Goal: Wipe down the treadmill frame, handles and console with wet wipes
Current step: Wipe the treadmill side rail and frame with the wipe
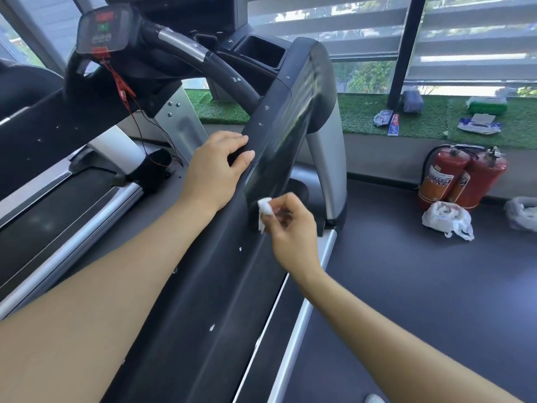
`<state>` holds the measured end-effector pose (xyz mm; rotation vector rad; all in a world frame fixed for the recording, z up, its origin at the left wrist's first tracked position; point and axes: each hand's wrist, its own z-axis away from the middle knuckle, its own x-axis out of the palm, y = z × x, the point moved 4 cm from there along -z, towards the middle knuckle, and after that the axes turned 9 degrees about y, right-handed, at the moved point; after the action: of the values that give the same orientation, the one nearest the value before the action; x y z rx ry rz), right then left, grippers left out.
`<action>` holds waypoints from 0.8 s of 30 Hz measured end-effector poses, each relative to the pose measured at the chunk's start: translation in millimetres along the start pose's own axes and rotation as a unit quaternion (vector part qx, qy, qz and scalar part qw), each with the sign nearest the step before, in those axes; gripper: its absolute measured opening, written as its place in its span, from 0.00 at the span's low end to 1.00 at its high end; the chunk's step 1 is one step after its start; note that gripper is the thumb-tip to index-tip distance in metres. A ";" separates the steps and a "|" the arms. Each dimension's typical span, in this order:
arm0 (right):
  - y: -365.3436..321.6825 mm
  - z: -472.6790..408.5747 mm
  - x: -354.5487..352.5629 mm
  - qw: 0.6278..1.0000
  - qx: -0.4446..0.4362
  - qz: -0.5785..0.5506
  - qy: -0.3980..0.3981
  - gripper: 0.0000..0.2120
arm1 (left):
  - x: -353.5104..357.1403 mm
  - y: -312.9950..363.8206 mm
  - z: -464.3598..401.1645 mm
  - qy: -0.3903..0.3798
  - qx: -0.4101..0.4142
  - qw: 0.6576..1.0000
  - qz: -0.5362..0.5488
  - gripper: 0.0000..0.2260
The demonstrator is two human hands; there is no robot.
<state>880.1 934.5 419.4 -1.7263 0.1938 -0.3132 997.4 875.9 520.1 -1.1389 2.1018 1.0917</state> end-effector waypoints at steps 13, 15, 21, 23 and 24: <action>1.0 -31.8 4.4 0.996 0.005 0.060 0.070 0.10 | -10.6 6.3 4.8 -0.021 0.016 0.999 -0.037 0.13; -9.3 -13.1 6.6 0.996 -0.018 0.069 0.057 0.10 | -20.6 8.4 13.2 -0.034 0.029 0.998 -0.046 0.13; -32.9 45.6 12.7 0.994 -0.065 0.082 0.033 0.09 | -50.5 -1.8 65.1 -0.050 0.036 0.997 -0.040 0.13; -36.1 63.3 13.6 0.994 -0.070 0.081 0.024 0.10 | -58.3 -4.4 74.8 -0.060 0.031 0.997 -0.038 0.13; -36.6 72.7 13.9 0.994 -0.074 0.079 0.017 0.10 | -61.1 -4.4 78.1 -0.066 0.031 0.997 -0.037 0.14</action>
<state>914.5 1004.9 445.4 -1.8403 0.3856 -0.2154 1037.3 966.9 520.0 -1.0751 1.9626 1.0314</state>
